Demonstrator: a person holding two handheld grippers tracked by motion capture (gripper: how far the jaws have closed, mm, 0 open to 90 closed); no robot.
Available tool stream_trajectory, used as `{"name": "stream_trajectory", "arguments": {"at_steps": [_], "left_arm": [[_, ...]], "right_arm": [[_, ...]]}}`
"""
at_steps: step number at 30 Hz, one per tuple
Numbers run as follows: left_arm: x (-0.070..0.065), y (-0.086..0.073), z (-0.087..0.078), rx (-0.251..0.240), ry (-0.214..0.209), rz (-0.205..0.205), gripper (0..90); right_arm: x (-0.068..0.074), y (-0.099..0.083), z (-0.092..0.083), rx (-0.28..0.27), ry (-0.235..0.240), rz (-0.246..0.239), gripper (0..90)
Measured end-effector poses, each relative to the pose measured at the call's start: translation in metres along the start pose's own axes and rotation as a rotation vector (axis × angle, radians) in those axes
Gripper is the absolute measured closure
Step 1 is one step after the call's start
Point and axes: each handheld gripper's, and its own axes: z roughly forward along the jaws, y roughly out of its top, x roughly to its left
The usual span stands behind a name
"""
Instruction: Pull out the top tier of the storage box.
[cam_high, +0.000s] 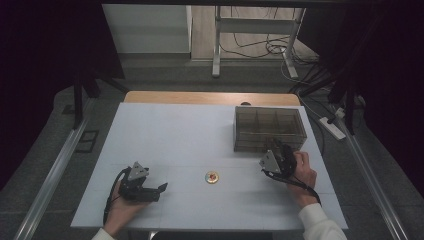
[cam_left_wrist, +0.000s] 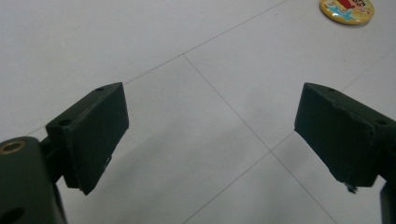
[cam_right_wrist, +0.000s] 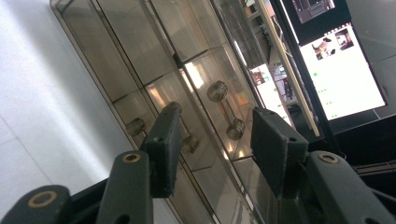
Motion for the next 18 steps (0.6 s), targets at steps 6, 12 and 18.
{"name": "stream_trajectory", "arguments": {"at_steps": [6, 12, 18], "left_arm": [[0.0002, -0.0001, -0.0001, -0.001, -0.001, -0.001, 9.7], [-0.0002, -0.0001, 0.0001, 0.001, -0.002, 0.001, 9.7], [-0.0001, -0.0001, 0.0002, 0.002, -0.002, 0.002, 9.7]], "right_arm": [[0.0008, -0.0012, 0.0034, 0.009, -0.018, -0.018, 55.6], [0.0016, -0.0021, 0.0061, 0.015, -0.037, -0.044, 59.0], [0.0014, -0.0022, 0.0085, 0.022, -0.072, -0.057, 63.1]]}}
